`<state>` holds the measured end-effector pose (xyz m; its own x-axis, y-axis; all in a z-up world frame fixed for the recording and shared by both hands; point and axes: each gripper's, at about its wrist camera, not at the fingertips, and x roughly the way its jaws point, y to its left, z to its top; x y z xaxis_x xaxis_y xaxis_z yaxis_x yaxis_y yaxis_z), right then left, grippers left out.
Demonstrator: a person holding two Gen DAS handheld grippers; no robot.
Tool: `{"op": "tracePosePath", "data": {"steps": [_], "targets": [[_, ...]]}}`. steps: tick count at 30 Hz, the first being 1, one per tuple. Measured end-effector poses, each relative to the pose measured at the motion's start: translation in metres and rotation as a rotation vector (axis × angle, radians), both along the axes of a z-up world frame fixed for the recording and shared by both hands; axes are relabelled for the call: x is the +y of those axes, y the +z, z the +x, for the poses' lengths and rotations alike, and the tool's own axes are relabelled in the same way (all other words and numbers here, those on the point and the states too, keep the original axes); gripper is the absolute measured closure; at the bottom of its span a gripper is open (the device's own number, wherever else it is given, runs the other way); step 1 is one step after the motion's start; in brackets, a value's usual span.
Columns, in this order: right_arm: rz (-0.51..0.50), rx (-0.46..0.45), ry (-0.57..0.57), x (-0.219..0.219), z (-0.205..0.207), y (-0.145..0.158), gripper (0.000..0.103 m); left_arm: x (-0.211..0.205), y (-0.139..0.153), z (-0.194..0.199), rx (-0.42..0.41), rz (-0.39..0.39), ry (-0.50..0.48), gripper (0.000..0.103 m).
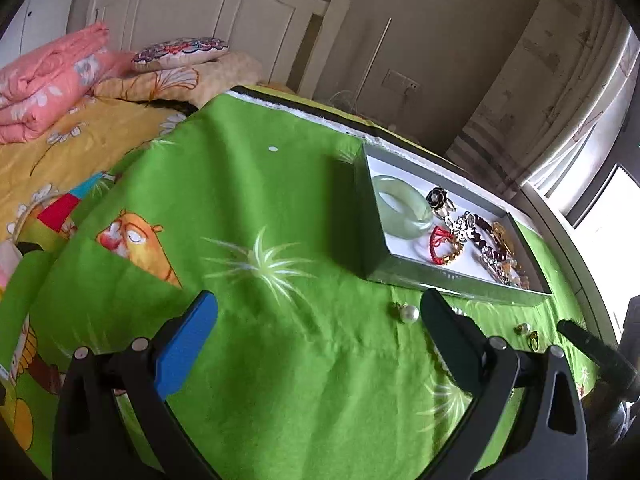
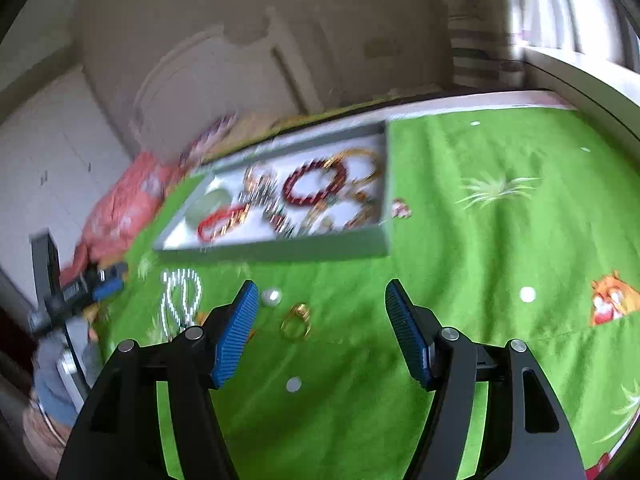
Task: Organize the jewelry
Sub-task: 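Move the right gripper to the gold ring while the left moves to the pearl necklace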
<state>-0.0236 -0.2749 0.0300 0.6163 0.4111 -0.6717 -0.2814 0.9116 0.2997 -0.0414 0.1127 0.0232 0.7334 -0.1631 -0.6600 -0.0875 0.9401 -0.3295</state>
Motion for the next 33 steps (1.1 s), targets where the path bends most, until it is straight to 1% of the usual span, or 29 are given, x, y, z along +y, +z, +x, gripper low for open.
{"op": "tracePosePath", "data": {"steps": [3, 5, 7, 8, 12, 14, 15, 16, 19, 23, 30, 32, 33], "targets": [[-0.115, -0.002, 0.041, 0.022, 0.000, -0.002, 0.042, 0.000, 0.001, 0.000, -0.009, -0.008, -0.004, 0.003], [-0.161, 0.013, 0.051, 0.029, 0.002, -0.005, 0.043, 0.000, 0.001, -0.002, -0.017, -0.011, -0.008, 0.003], [-0.195, 0.036, 0.060, 0.034, 0.005, -0.009, 0.048, -0.001, 0.001, -0.002, -0.022, -0.012, -0.009, 0.003], [-0.211, 0.046, 0.062, 0.036, 0.007, -0.011, 0.049, -0.002, 0.001, -0.003, -0.024, -0.013, -0.011, 0.003], [-0.281, 0.036, 0.080, 0.047, 0.007, -0.013, 0.052, -0.001, 0.002, -0.004, -0.033, -0.018, -0.013, 0.003], [-0.325, 0.022, 0.090, 0.053, 0.005, -0.014, 0.056, -0.001, 0.002, -0.004, -0.035, -0.019, -0.012, 0.003], [-0.339, 0.012, 0.097, 0.056, 0.003, -0.014, 0.062, -0.001, 0.002, -0.005, -0.036, -0.019, -0.012, 0.003], [-0.357, 0.002, 0.101, 0.059, 0.002, -0.014, 0.065, -0.001, 0.002, -0.005, -0.038, -0.018, -0.012, 0.003], [-0.371, -0.003, 0.096, 0.061, 0.000, -0.015, 0.065, -0.001, 0.002, -0.005, -0.035, -0.018, -0.012, 0.003], [-0.340, 0.012, 0.092, 0.058, 0.000, -0.015, 0.067, 0.000, 0.003, -0.005, -0.035, -0.016, -0.009, 0.003], [-0.327, 0.018, 0.094, 0.055, 0.001, -0.014, 0.068, 0.001, 0.002, -0.005, -0.027, -0.012, -0.003, 0.003], [-0.328, 0.014, 0.089, 0.054, 0.001, -0.013, 0.075, 0.001, 0.002, -0.004, -0.028, -0.011, -0.002, 0.003], [-0.325, 0.012, 0.088, 0.053, 0.000, -0.013, 0.083, 0.001, 0.002, -0.004, -0.028, -0.011, -0.002, 0.003]]}}
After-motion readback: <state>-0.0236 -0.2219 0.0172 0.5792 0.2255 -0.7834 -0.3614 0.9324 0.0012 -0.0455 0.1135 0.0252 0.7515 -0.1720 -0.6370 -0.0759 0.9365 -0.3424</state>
